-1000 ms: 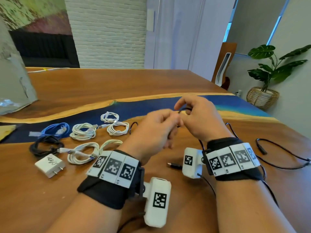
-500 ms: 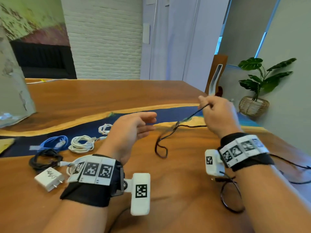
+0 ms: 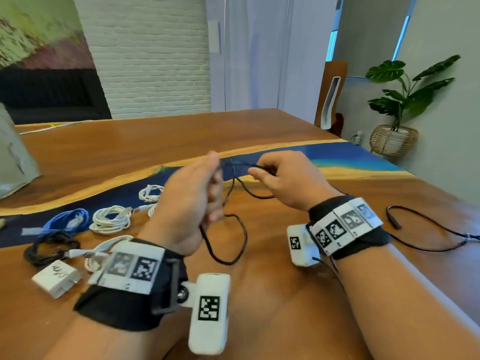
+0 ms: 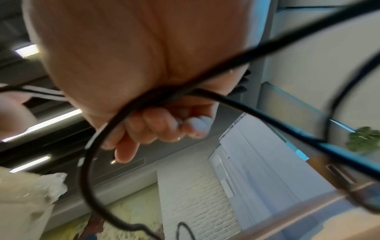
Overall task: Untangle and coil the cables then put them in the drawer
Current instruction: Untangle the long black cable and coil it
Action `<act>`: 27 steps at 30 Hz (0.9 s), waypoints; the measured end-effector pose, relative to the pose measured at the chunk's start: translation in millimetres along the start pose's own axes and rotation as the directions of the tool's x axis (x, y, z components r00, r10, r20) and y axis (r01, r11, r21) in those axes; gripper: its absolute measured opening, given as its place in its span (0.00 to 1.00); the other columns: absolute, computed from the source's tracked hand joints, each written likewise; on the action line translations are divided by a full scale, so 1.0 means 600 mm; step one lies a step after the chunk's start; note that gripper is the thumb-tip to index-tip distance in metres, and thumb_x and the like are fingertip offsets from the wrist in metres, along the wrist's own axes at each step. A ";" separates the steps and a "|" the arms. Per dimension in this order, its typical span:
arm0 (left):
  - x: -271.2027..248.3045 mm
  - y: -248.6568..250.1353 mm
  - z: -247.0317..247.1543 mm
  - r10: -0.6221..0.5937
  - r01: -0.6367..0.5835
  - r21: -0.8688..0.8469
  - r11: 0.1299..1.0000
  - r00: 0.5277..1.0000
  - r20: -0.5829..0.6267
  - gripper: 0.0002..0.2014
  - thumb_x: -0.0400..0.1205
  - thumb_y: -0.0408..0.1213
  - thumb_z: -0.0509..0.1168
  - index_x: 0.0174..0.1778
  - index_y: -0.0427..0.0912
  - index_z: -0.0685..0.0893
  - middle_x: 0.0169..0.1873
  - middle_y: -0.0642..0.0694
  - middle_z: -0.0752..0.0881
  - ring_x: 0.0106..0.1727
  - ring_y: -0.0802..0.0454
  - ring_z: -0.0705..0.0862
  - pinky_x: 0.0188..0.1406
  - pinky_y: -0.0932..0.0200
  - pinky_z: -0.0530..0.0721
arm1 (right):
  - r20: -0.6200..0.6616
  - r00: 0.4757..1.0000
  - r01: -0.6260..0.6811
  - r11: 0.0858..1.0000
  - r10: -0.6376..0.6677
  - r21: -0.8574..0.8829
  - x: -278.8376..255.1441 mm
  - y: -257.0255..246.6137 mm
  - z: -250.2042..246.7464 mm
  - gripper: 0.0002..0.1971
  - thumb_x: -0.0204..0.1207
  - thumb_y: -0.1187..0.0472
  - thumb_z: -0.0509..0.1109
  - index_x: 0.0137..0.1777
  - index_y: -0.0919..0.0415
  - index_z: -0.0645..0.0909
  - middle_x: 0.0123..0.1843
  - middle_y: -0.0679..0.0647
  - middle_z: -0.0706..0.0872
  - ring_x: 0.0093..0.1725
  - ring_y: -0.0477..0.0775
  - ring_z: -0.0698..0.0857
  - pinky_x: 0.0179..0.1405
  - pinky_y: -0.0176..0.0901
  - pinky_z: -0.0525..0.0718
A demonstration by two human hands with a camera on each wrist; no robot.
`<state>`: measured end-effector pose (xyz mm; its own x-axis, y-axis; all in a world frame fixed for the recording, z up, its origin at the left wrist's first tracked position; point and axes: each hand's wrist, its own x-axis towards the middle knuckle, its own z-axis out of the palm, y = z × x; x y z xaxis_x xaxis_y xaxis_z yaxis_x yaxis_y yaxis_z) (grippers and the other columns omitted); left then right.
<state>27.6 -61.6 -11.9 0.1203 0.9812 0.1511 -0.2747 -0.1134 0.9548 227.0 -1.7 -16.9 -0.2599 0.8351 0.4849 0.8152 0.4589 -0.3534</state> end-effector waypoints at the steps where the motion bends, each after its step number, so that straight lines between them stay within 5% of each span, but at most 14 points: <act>1: 0.000 0.007 -0.012 0.020 -0.027 -0.143 0.989 0.999 -0.050 0.21 0.91 0.52 0.55 0.34 0.48 0.73 0.21 0.54 0.61 0.20 0.55 0.57 0.17 0.62 0.61 | -0.003 0.999 -0.035 0.998 0.035 0.044 -0.001 0.015 -0.003 0.12 0.82 0.44 0.72 0.40 0.49 0.85 0.33 0.45 0.84 0.37 0.48 0.82 0.40 0.51 0.83; 5: 0.005 0.035 -0.072 0.068 -0.165 -0.407 0.898 0.968 -0.242 0.22 0.91 0.57 0.54 0.32 0.52 0.70 0.24 0.53 0.56 0.22 0.55 0.54 0.20 0.65 0.64 | 0.031 0.982 -0.187 0.922 0.187 0.338 -0.023 0.078 -0.038 0.06 0.78 0.53 0.80 0.43 0.52 0.90 0.30 0.50 0.88 0.29 0.48 0.85 0.36 0.46 0.86; 8: 0.015 0.024 -0.086 0.042 -0.092 -0.177 0.980 0.962 -0.270 0.20 0.92 0.54 0.55 0.35 0.50 0.73 0.24 0.54 0.62 0.22 0.55 0.63 0.25 0.63 0.74 | -0.051 0.976 -0.148 0.822 0.210 0.550 -0.043 0.104 -0.074 0.10 0.75 0.50 0.78 0.45 0.58 0.92 0.23 0.50 0.79 0.24 0.49 0.75 0.29 0.39 0.78; 11: 0.013 -0.005 -0.054 -0.007 0.043 0.164 0.986 0.977 -0.215 0.11 0.92 0.39 0.58 0.46 0.42 0.82 0.30 0.48 0.79 0.29 0.51 0.82 0.37 0.52 0.84 | -0.116 0.974 -0.076 0.763 0.195 0.642 -0.052 0.107 -0.088 0.16 0.73 0.44 0.74 0.50 0.54 0.93 0.23 0.46 0.73 0.24 0.48 0.69 0.25 0.35 0.69; 14: 0.004 -0.018 -0.025 -0.066 0.117 0.353 0.928 0.986 -0.153 0.14 0.89 0.28 0.61 0.60 0.51 0.86 0.54 0.47 0.88 0.50 0.48 0.91 0.52 0.45 0.89 | -0.054 0.983 -0.112 0.811 0.174 0.575 -0.053 0.107 -0.087 0.09 0.76 0.47 0.74 0.52 0.46 0.92 0.31 0.38 0.90 0.34 0.36 0.86 0.42 0.28 0.78; 16: 0.002 -0.010 -0.007 -0.014 0.088 0.572 0.816 0.991 -0.133 0.18 0.89 0.30 0.62 0.62 0.60 0.86 0.57 0.54 0.86 0.51 0.58 0.86 0.49 0.52 0.85 | 0.026 0.985 -0.161 0.868 0.168 0.469 -0.051 0.108 -0.082 0.06 0.80 0.53 0.76 0.53 0.42 0.92 0.45 0.33 0.94 0.50 0.32 0.89 0.56 0.33 0.82; 18: -0.003 0.002 0.020 0.006 0.023 0.765 0.644 0.999 -0.036 0.14 0.89 0.39 0.63 0.66 0.62 0.85 0.57 0.59 0.85 0.46 0.57 0.83 0.45 0.55 0.81 | 0.100 0.985 -0.171 0.908 0.144 0.383 -0.048 0.103 -0.071 0.08 0.81 0.54 0.77 0.55 0.41 0.93 0.50 0.34 0.94 0.55 0.32 0.89 0.64 0.38 0.84; 20: -0.002 0.007 0.051 -0.064 -0.035 0.908 0.418 0.996 0.068 0.15 0.88 0.56 0.61 0.71 0.66 0.80 0.67 0.61 0.82 0.65 0.54 0.82 0.70 0.46 0.79 | 0.147 0.982 -0.161 0.924 0.117 0.346 -0.045 0.091 -0.064 0.08 0.80 0.54 0.77 0.56 0.41 0.93 0.51 0.35 0.94 0.56 0.34 0.89 0.66 0.43 0.85; 22: 0.006 0.003 0.082 -0.126 -0.092 0.950 0.299 0.983 0.135 0.19 0.86 0.66 0.55 0.67 0.65 0.80 0.62 0.64 0.86 0.66 0.55 0.83 0.74 0.38 0.76 | 0.179 0.980 -0.145 0.926 0.086 0.348 -0.044 0.080 -0.059 0.10 0.80 0.56 0.77 0.56 0.41 0.93 0.50 0.37 0.94 0.55 0.36 0.90 0.65 0.47 0.86; 24: 0.018 -0.012 0.103 -0.106 -0.141 0.935 0.326 0.977 0.184 0.18 0.88 0.63 0.53 0.55 0.58 0.82 0.45 0.55 0.92 0.43 0.59 0.87 0.53 0.47 0.87 | 0.196 0.980 -0.119 0.916 0.045 0.383 -0.045 0.071 -0.055 0.10 0.80 0.58 0.77 0.58 0.43 0.93 0.51 0.38 0.95 0.56 0.38 0.90 0.64 0.48 0.87; 25: 0.023 -0.020 0.112 -0.075 -0.147 0.904 0.402 0.978 0.193 0.18 0.90 0.59 0.53 0.51 0.52 0.82 0.39 0.51 0.91 0.33 0.60 0.85 0.40 0.52 0.86 | 0.188 0.982 -0.106 0.905 0.030 0.411 -0.047 0.068 -0.054 0.10 0.80 0.58 0.77 0.58 0.45 0.93 0.51 0.39 0.95 0.56 0.39 0.91 0.62 0.47 0.87; 27: 0.028 -0.035 0.117 0.032 -0.141 0.739 0.659 0.987 0.159 0.17 0.93 0.50 0.53 0.47 0.44 0.79 0.27 0.51 0.85 0.25 0.58 0.81 0.33 0.53 0.80 | 0.147 0.988 -0.108 0.874 0.042 0.475 -0.049 0.070 -0.055 0.09 0.80 0.59 0.78 0.58 0.51 0.93 0.47 0.42 0.95 0.50 0.39 0.92 0.54 0.39 0.88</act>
<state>102.7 -53.5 -11.5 0.2619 0.9395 0.2208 0.5067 -0.3286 0.7971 285.7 -16.8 -19.4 -0.2991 0.8891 0.3464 0.4945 0.4549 -0.7407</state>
